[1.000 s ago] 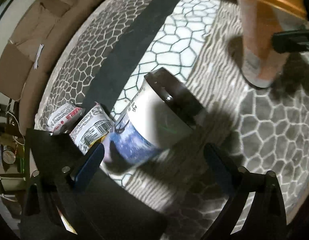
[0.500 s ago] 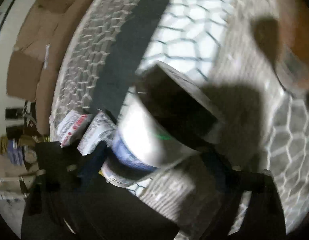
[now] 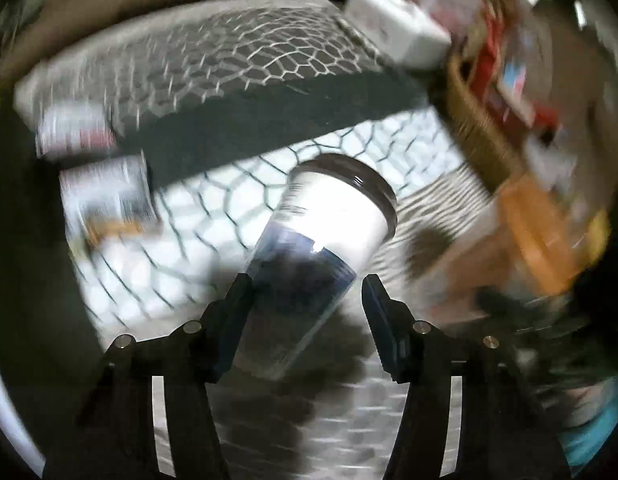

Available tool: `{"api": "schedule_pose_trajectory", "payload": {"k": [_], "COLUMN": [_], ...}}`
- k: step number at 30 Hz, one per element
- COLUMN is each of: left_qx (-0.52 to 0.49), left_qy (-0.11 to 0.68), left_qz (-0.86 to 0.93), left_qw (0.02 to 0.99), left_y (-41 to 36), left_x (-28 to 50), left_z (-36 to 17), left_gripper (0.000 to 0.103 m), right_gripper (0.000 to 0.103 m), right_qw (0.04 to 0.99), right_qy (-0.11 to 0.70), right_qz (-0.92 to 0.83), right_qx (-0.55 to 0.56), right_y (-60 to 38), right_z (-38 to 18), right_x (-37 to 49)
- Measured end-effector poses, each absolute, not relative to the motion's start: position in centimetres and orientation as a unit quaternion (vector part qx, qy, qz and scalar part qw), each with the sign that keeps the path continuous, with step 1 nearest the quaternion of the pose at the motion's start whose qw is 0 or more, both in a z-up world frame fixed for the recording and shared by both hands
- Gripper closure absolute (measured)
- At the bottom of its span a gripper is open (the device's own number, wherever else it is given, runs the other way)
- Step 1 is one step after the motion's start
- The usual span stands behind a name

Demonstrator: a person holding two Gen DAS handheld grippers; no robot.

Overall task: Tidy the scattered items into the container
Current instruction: 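Lift and turn the black-lidded cup upright with the left gripper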

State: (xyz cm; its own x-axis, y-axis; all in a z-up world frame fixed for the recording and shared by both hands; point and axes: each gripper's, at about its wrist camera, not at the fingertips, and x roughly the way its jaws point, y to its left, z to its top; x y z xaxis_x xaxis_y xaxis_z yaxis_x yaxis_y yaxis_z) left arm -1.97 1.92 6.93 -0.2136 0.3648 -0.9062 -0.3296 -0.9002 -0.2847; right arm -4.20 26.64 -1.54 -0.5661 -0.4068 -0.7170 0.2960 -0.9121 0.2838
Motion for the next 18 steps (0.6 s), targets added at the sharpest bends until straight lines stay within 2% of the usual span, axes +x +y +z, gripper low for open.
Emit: {"api": "schedule_pose_trajectory", "payload": {"k": [3,5,9,11,14,18], "left_qx": [-0.581,-0.571,-0.534,-0.519,-0.513,-0.531], "left_qy": [0.001,0.027,0.144,0.204,0.295,0.31], "left_qz": [0.787,0.792,0.797,0.793,0.774,0.757], "left_qw": [0.209,0.214,0.243,0.244,0.226,0.221], "left_y": [1.5,1.8,4.5,6.1,9.2,11.3], "left_x": [-1.9,-1.3,0.1,0.4,-0.2,-1.7], "left_z": [6.3,6.0,6.3,6.2,4.6,2.6], "left_gripper": [0.046,0.027,0.017,0.007,0.007,0.007], "right_gripper": [0.029,0.029,0.028,0.024,0.022,0.022], "right_qw": [0.192,0.186,0.186,0.188,0.191,0.195], "right_qy": [-0.057,-0.051,-0.062,-0.071,-0.089,-0.084], "right_qz": [-0.886,-0.888,-0.887,-0.889,-0.885,-0.884], "right_qx": [0.417,0.416,0.417,0.411,0.415,0.416], "right_y": [26.6,26.7,27.2,27.5,27.7,27.4], "right_z": [-1.4,-1.2,-1.1,-0.9,-0.9,-0.8], "right_x": [-3.9,-3.7,-3.7,-3.7,-3.9,-3.9]}}
